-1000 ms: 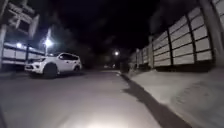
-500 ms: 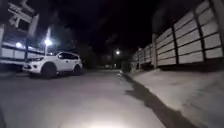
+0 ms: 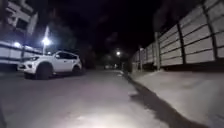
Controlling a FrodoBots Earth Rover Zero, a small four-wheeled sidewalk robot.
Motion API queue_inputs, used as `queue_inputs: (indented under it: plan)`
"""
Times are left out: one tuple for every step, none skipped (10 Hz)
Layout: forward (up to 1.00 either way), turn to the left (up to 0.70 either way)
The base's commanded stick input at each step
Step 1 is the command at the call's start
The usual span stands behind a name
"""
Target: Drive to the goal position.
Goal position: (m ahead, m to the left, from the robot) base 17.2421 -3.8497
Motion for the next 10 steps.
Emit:
queue_inputs:
  plan:
    - [0.70, 0.00]
    - [0.70, -0.10]
    - [0.70, -0.29]
    - [0.70, -0.16]
    - [0.70, 0.00]
    - [0.70, 0.00]
    - [0.70, 0.00]
    - [0.70, 0.00]
    - [0.70, 0.00]
    - [0.70, -0.23]
